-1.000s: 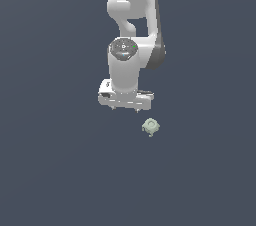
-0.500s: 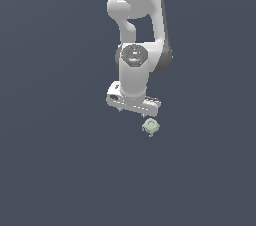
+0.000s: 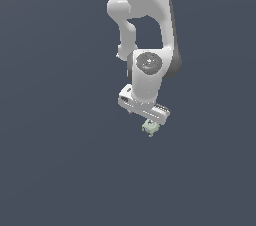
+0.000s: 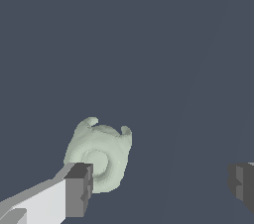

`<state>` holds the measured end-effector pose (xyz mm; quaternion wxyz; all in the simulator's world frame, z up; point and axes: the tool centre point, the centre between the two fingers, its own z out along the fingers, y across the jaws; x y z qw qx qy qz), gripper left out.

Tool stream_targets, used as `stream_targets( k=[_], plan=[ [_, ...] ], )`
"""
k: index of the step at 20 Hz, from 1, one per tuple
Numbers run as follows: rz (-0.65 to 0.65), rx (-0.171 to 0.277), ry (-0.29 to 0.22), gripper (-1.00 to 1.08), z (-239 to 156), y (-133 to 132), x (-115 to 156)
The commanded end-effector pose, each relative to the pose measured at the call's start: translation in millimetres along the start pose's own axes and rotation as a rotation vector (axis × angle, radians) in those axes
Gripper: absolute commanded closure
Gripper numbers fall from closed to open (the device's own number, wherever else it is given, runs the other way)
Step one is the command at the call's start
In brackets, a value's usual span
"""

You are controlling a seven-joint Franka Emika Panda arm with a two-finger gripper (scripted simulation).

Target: Pick up the object and move it to a goal position.

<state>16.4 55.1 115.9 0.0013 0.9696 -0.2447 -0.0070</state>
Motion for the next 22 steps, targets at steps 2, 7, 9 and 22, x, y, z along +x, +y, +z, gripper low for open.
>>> stream_targets(
  k=[2,7,9,22],
  plan=[
    [0.075,0.002,0.003,-0.92,7,-13,-4],
    [0.168,0.004,0.007,-0.92,15,-30,-10],
    [0.198,0.005,0.008,-0.92,18,-35,-12],
    [0.288,0.008,0.012,-0.92,26,-51,-19]
  ],
)
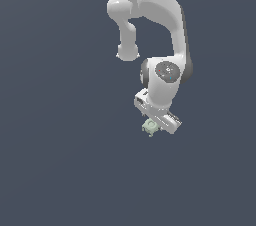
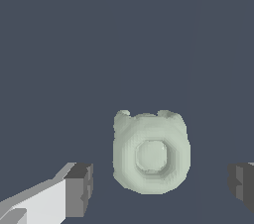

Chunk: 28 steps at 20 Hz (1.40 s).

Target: Pick up the object and move it to a goal position.

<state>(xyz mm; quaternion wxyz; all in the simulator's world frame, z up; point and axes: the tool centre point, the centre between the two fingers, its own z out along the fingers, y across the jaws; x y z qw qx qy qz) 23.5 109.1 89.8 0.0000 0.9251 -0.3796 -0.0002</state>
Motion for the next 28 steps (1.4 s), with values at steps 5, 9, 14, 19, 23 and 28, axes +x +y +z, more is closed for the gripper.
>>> stream_targets(
  k=[5,9,14,19,23,28],
  plan=[
    [0.001,0.000,0.000,-0.92,6,0,0],
    [0.002,0.000,0.000,-0.92,25,1,0],
    [0.004,0.000,0.000,-0.92,47,1,-1],
    [0.004,0.000,0.000,1.08,50,0,0],
    [0.004,0.000,0.000,1.08,50,0,0],
    [0.004,0.000,0.000,1.08,50,0,0]
  ],
)
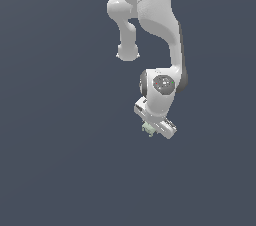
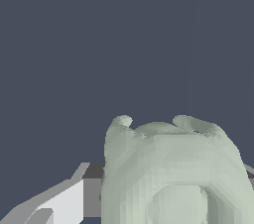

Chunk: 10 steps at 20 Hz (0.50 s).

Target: Pick up the object and move it to a goal position.

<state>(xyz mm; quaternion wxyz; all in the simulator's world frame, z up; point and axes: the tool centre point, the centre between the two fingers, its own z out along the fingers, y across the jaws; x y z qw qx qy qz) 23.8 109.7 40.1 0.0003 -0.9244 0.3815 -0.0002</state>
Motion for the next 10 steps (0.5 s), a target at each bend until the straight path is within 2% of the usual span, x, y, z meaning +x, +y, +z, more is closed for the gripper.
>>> stream_targets(
  k=[1,10],
  plan=[
    [0.000,0.000,0.000,1.08,0,0,0],
    [0.000,0.000,0.000,1.08,-9,16,3]
  ],
)
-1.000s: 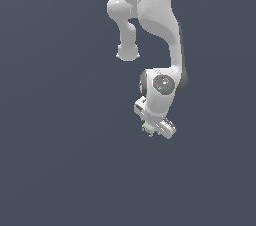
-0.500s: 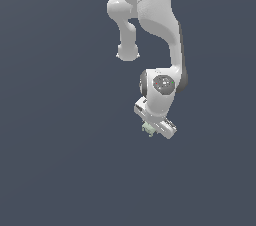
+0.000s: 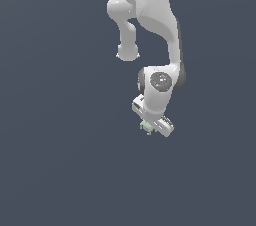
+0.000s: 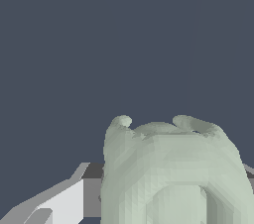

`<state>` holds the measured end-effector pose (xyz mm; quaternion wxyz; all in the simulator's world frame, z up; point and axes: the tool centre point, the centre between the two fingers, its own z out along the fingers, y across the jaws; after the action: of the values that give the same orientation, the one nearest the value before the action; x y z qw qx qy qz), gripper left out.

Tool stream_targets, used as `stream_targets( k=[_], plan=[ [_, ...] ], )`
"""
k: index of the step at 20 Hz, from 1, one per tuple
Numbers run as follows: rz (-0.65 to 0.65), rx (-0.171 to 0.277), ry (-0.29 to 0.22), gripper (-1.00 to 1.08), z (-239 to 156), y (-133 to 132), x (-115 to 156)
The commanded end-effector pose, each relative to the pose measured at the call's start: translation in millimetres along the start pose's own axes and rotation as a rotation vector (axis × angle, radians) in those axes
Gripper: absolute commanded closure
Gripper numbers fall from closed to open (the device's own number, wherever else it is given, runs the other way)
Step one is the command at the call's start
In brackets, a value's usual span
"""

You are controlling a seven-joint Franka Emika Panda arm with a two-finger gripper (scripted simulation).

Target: Pick up the object and move it to a goal position.

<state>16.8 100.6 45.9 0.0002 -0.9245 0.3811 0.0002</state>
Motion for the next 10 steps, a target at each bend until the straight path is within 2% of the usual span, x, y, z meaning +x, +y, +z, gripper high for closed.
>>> stream_targets(
  k=[1,6,10],
  plan=[
    [0.001,0.000,0.001,1.08,-5,8,2],
    [0.001,0.001,0.000,1.08,-19,35,7],
    [0.001,0.001,0.000,1.08,-36,66,12]
  ],
)
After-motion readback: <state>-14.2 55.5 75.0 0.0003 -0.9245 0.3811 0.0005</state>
